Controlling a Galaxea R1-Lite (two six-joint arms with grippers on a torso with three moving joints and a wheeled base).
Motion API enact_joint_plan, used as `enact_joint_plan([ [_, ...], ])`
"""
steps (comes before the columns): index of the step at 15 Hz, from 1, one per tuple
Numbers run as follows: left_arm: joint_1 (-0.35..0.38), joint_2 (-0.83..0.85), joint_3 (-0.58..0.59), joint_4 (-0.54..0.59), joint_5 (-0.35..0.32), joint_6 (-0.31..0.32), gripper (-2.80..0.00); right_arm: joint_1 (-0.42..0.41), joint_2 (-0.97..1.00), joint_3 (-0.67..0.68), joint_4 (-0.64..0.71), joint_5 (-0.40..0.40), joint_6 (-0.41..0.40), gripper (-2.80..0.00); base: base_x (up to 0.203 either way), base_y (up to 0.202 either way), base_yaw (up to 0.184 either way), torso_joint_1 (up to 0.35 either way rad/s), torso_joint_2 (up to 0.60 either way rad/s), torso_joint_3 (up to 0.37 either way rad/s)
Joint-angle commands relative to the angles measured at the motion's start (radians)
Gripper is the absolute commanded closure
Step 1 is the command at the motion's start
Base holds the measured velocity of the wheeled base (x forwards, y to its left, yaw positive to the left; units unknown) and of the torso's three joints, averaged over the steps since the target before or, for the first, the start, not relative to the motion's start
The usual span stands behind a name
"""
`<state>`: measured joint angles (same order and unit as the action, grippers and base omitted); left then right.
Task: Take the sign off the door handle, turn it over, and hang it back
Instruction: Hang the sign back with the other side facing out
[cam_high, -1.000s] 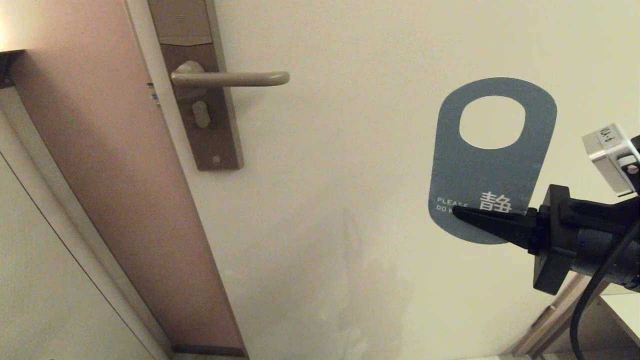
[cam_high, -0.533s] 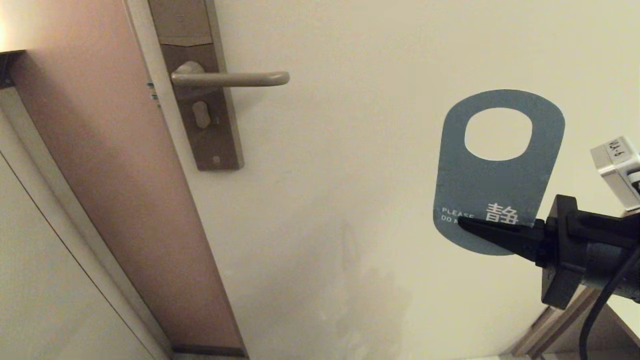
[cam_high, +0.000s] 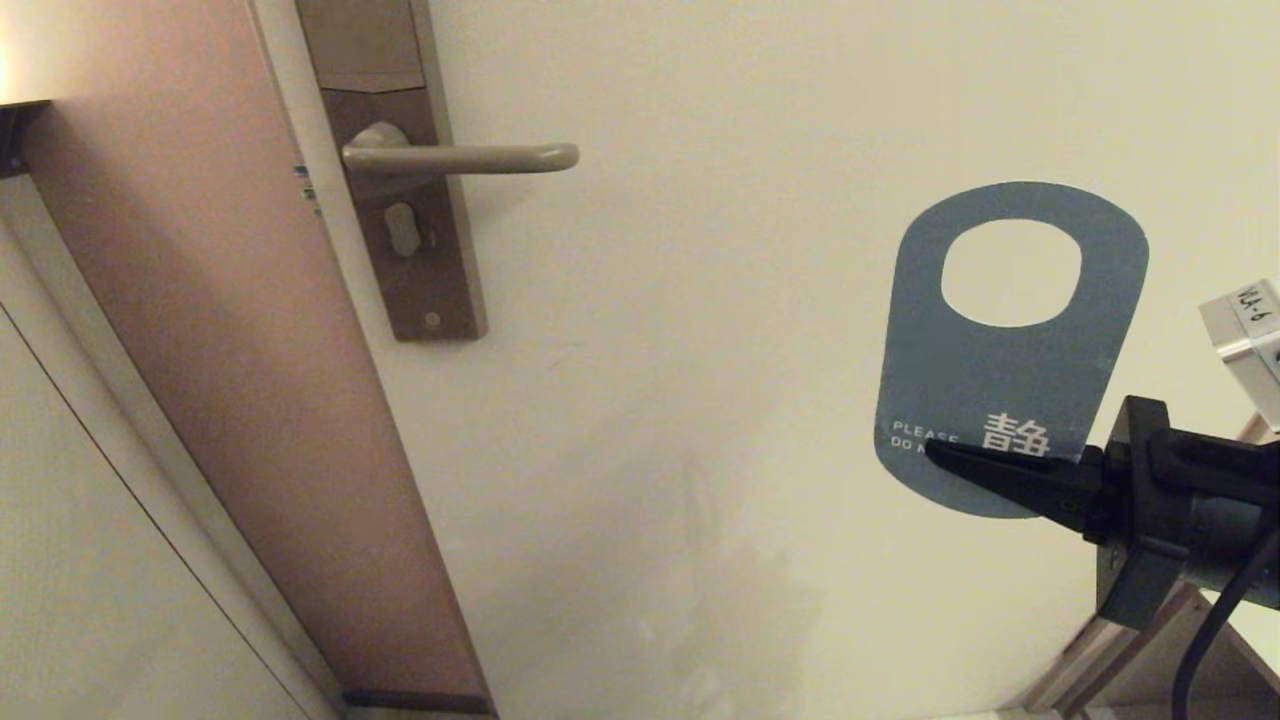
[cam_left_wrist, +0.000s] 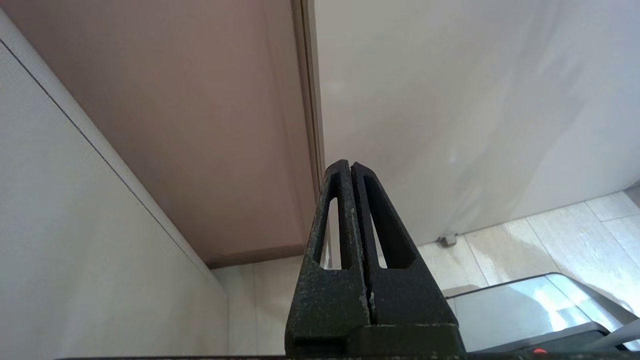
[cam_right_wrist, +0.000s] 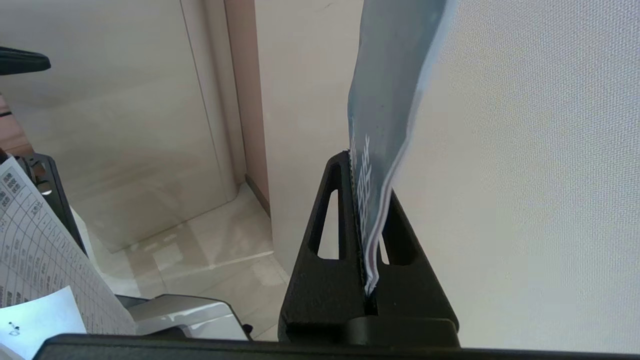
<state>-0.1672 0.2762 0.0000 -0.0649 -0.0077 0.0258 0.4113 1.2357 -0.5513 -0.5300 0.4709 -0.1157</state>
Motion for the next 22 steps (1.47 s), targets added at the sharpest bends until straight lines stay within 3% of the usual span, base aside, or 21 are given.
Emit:
enact_joint_plan([
  [1, 0.0, 0.005, 0.0, -0.001, 0.0, 0.002, 0.0, 0.001, 0.002, -0.001, -0.004, 0.003, -0.001, 0.0, 0.0, 0.0, 0.0, 0.0, 0.0, 0.0],
  [10, 0.002, 0.006, 0.0, -0.001, 0.0, 0.0, 0.0, 0.0, 0.005, -0.007, -0.004, -0.001, 0.001, 0.0, 0.0, 0.0, 0.0, 0.0, 0.0, 0.0],
  [20, 0.072, 0.006, 0.0, -0.001, 0.0, 0.0, 0.0, 0.0, -0.014, -0.006, -0.005, -0.015, 0.003, 0.0, 0.0, 0.0, 0.0, 0.0, 0.0, 0.0],
  [22, 0.115, 0.004, 0.0, -0.001, 0.0, 0.0, 0.0, 0.0, -0.031, -0.003, -0.005, -0.017, 0.005, 0.0, 0.0, 0.0, 0.0, 0.0, 0.0, 0.0],
])
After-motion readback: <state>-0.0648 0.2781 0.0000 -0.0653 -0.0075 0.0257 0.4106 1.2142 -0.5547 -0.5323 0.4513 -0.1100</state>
